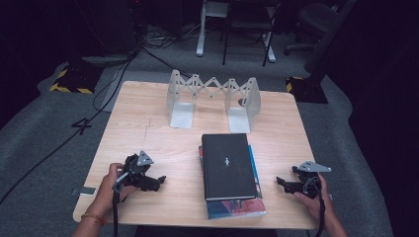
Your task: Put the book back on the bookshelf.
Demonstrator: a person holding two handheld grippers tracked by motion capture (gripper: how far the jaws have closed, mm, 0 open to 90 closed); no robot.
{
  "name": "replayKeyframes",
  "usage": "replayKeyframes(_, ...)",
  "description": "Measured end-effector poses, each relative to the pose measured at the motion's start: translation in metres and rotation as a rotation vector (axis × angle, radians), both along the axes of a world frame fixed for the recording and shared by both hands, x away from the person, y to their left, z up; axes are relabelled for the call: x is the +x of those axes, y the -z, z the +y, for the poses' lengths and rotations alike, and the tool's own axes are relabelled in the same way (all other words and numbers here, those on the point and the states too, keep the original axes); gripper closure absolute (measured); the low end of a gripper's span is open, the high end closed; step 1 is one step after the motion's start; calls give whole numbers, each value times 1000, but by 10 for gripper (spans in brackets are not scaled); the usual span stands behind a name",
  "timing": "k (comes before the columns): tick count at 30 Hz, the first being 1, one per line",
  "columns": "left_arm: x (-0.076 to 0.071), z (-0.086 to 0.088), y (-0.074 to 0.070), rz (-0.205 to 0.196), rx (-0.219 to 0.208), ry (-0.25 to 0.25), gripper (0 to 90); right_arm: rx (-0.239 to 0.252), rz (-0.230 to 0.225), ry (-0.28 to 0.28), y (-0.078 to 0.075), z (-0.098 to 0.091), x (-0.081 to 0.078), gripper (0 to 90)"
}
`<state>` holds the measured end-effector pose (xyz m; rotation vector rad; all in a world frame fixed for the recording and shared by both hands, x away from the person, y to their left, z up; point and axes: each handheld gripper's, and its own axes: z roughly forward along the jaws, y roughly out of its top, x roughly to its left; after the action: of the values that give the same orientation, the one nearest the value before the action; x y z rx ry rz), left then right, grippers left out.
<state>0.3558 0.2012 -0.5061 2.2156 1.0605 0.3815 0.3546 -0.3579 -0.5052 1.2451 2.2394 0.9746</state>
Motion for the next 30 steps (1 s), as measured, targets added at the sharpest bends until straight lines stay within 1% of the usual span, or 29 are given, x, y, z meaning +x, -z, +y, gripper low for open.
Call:
replayKeyframes(6,-1,1,0,2,-4,-31,0,1,-1,-2,0,0,0,148)
replayKeyframes(8,-2,1,0,-7,-1,-42,2,2,0,-2,0,0,0,148)
replayKeyframes(15,-3,1,0,-3,-2,-44,4,2,0,-3,0,0,0,148)
replayKeyframes(19,-4,1,0,-4,-4,-43,6,-3,-3,-17,0,-1,0,156)
replayKeyframes(21,-5,1,0,-9,-7,-49,15,-9,3,-25,-1,-2,0,156)
replayKeyframes(22,-6,0,0,-12,-5,-45,23,-22,2,-22,-2,-2,-1,169)
replayKeyframes(23,-7,0,0,-11,-5,-45,23,-30,0,-32,-3,-2,-1,188)
replayKeyframes(25,-9,-1,0,-9,-6,-44,25,-17,3,-68,-6,-2,-3,182)
replayKeyframes(26,-9,-1,0,-9,-6,-44,30,-17,3,-68,-6,-2,-3,182)
replayKeyframes(27,-11,-1,0,-14,-5,-31,30,-7,1,-76,-9,-2,-5,193)
replayKeyframes(28,-12,-2,0,-18,-9,-17,45,4,-10,-89,-13,-2,-6,204)
replayKeyframes(30,-15,-3,0,-23,-14,-8,82,34,-24,-108,-22,-1,-9,212)
